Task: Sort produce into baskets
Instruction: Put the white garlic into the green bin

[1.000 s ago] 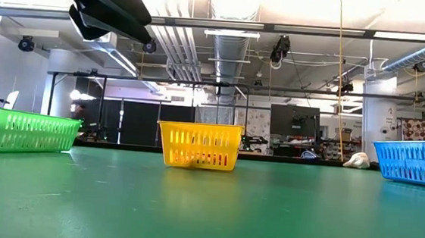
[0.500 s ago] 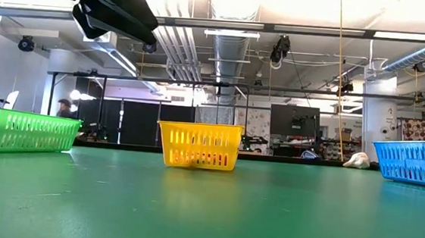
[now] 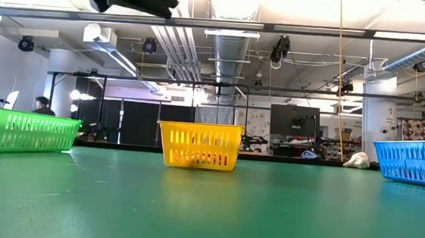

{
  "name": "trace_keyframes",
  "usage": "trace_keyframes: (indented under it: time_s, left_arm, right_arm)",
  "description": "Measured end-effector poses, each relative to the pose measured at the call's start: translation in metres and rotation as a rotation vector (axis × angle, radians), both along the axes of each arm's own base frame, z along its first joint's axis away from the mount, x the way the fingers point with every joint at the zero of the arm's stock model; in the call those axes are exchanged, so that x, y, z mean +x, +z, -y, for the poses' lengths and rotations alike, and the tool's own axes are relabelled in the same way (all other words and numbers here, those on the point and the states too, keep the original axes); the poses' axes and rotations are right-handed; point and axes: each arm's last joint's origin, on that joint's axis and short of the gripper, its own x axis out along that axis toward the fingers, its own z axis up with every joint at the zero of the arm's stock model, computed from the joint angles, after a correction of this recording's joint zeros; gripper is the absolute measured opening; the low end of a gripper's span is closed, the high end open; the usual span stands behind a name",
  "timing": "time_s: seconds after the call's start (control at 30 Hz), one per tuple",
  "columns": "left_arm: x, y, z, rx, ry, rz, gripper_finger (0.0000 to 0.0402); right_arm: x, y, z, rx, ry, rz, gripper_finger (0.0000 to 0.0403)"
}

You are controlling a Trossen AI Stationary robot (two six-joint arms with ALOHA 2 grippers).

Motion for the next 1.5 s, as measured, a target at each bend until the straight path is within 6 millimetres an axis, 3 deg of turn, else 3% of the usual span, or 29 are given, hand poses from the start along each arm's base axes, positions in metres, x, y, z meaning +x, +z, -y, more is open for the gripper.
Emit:
trace_keyframes:
  time_s: [0.17,0.33,0.43,0.57,0.77,0.97,1.07,1.23,1.37,1.5]
  left_arm:
    - [-0.02,0.025,-0.005,0.036,-0.006,-0.05,0.0116]
    - [-0.055,0.038,-0.007,0.036,-0.048,-0.103,0.0117]
    - [-0.077,0.033,-0.01,-0.039,-0.03,-0.142,0.0117]
    - [-0.089,0.015,-0.004,-0.199,-0.04,-0.203,0.0117]
    - [-0.083,-0.001,0.022,-0.332,-0.143,-0.119,0.0117]
    - [-0.069,-0.021,0.035,-0.263,-0.108,-0.084,0.0126]
    - [-0.058,-0.031,0.038,-0.197,-0.116,-0.091,0.0147]
    - [-0.034,-0.042,0.036,-0.194,-0.247,-0.162,0.0196]
    - [-0.017,-0.055,0.037,-0.113,-0.418,-0.235,0.0235]
    - [0.002,-0.069,0.039,0.001,-0.553,-0.223,0.0262]
  right_arm:
    - [0.038,0.026,0.022,-0.154,0.181,0.373,0.0226]
    - [0.061,0.023,0.039,-0.196,0.599,0.612,0.0226]
    - [0.081,0.013,0.048,-0.19,0.729,0.718,0.0226]
    - [0.111,-0.007,0.06,-0.169,0.705,0.815,0.0226]
    - [0.136,-0.046,0.065,-0.104,0.64,0.789,0.0236]
    - [0.153,-0.045,0.059,-0.103,0.582,0.773,0.0281]
    - [0.156,-0.029,0.057,-0.123,0.559,0.723,0.0312]
    - [0.15,0.014,0.06,-0.173,0.441,0.6,0.0349]
    - [0.131,0.054,0.064,-0.261,0.321,0.456,0.035]
    - [0.116,0.087,0.055,-0.264,0.227,0.456,0.0341]
